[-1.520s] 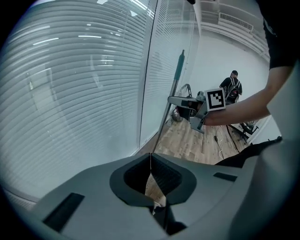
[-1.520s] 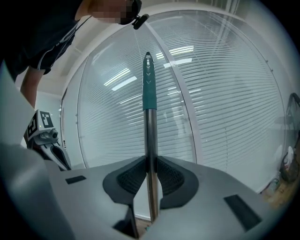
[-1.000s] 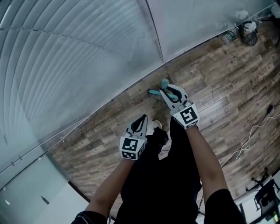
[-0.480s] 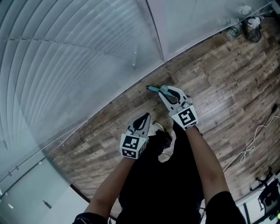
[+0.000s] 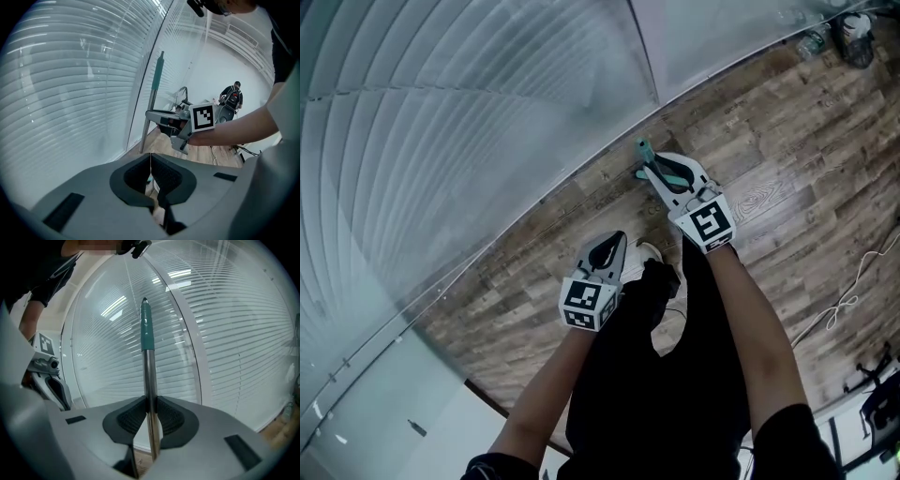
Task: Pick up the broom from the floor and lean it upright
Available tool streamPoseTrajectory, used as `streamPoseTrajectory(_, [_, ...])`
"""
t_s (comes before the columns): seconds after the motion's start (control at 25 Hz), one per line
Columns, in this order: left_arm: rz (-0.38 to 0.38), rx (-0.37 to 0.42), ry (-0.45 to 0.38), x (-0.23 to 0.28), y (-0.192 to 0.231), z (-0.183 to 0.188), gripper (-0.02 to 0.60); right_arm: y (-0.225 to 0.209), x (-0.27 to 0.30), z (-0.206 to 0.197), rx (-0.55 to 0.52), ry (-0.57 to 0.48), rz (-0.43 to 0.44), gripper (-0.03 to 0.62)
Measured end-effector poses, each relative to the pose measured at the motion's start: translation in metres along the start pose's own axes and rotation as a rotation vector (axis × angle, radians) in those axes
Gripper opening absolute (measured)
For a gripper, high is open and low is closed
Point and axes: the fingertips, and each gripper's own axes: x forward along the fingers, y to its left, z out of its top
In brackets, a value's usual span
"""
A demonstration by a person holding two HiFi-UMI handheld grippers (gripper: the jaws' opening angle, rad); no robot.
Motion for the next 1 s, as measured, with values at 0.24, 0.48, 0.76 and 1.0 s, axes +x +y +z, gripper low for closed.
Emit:
streamPoseTrajectory(0.24, [-0.009,-0.015,-0.025,-0.004,-0.007,0.008,0.020,-0.024,0.013,0.001,0.025,0.026,-0.039,0.080])
streamPoseTrajectory(0.48, [-0.029,-0.031,-0.013,-0.003,-0.009,0.007,0.020,-0.029,0.028,-0.001,0.044,0.049,-0.031,0.081])
streamPoseTrajectory(0.76, [-0.045,-0.031,-0.015,-0.001,-0.015,0.008,0.020,-0.047,0.033,-0.004,0.122,0.032,-0.053,0.087])
streamPoseTrajectory(1.0, [-0.074,-0.038,-0.008,0.002,-0.026,0.008,0.020,-0.055,0.036,-0.006,0.153,0.039,-0.031,0.092])
